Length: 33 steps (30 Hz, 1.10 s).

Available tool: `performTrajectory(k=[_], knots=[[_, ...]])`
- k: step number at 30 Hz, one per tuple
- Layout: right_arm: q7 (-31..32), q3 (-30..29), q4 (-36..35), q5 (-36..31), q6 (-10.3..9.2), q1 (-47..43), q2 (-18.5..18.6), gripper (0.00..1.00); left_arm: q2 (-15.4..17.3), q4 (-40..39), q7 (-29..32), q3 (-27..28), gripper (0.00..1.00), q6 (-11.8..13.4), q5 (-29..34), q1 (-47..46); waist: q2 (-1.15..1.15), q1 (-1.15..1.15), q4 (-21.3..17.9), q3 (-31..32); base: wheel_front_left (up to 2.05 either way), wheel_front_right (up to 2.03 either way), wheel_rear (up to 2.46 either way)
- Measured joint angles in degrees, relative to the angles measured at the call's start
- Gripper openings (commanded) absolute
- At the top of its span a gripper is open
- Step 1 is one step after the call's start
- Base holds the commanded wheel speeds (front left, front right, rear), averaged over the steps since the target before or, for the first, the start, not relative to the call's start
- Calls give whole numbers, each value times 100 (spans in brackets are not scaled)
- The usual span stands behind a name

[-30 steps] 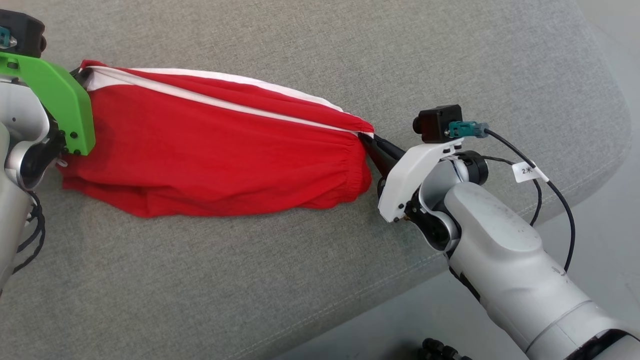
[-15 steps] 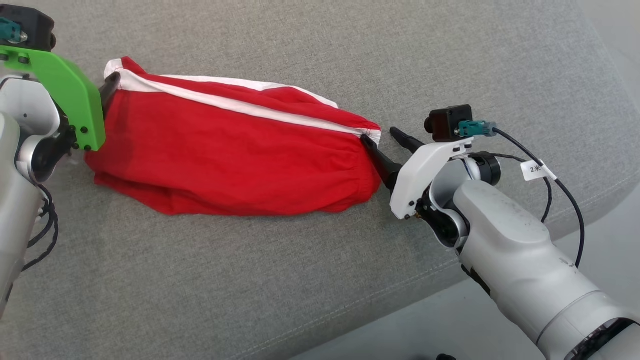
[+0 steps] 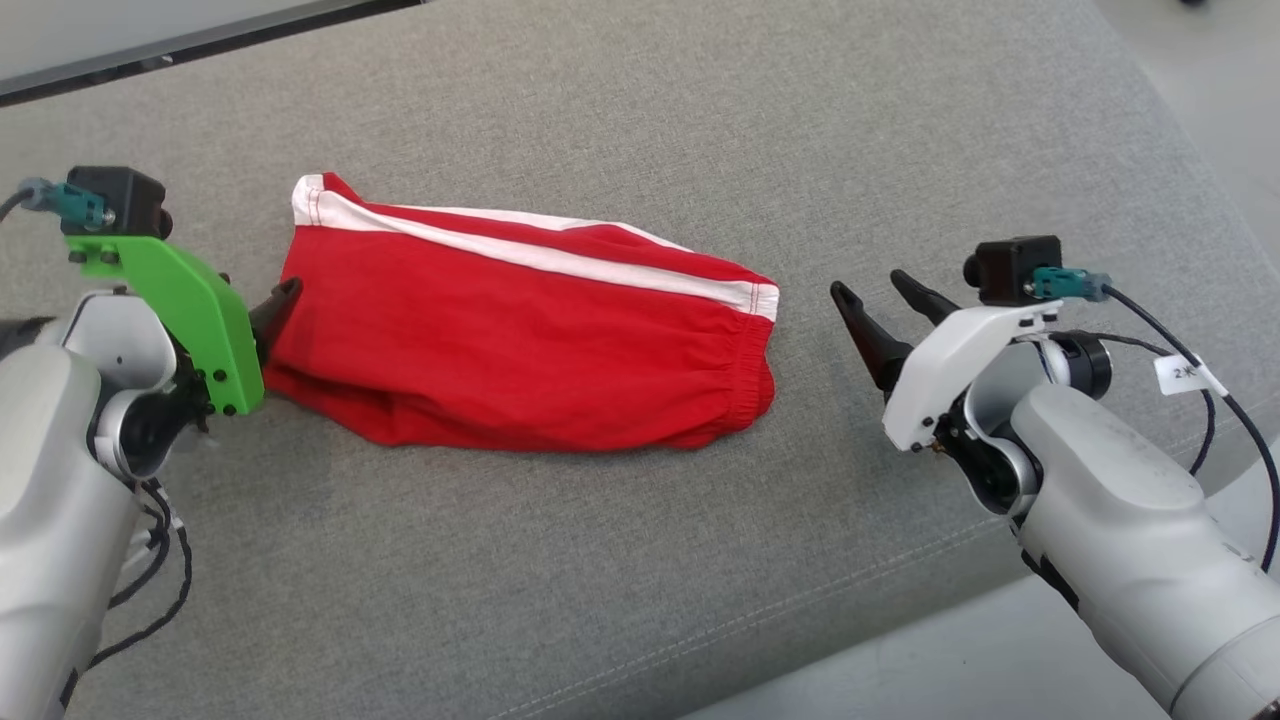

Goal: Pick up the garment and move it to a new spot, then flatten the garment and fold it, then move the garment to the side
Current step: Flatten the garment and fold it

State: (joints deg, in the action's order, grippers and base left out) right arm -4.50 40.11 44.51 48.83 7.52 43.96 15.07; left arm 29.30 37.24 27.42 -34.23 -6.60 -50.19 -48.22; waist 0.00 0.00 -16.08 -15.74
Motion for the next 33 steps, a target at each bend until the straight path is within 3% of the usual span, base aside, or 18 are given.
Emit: performTrajectory(k=[9, 19, 33], knots=[[-186, -407, -603, 71, 0, -602, 449, 100, -213, -145, -501, 205, 100, 294, -307, 769, 0, 0, 92, 210, 0, 0, 0], [-209, -1093, -1288, -176, 0, -1224, 556, 100, -681, 417, -1674, 478, 100, 982, -160, 779, 0, 0, 13, -12, 0, 0, 0], [312, -1993, -2160, -851, 0, -1866, 332, 100, -1114, 1414, -1805, 302, 100, 1134, -20, 485, 0, 0, 78, -105, 0, 0, 0]])
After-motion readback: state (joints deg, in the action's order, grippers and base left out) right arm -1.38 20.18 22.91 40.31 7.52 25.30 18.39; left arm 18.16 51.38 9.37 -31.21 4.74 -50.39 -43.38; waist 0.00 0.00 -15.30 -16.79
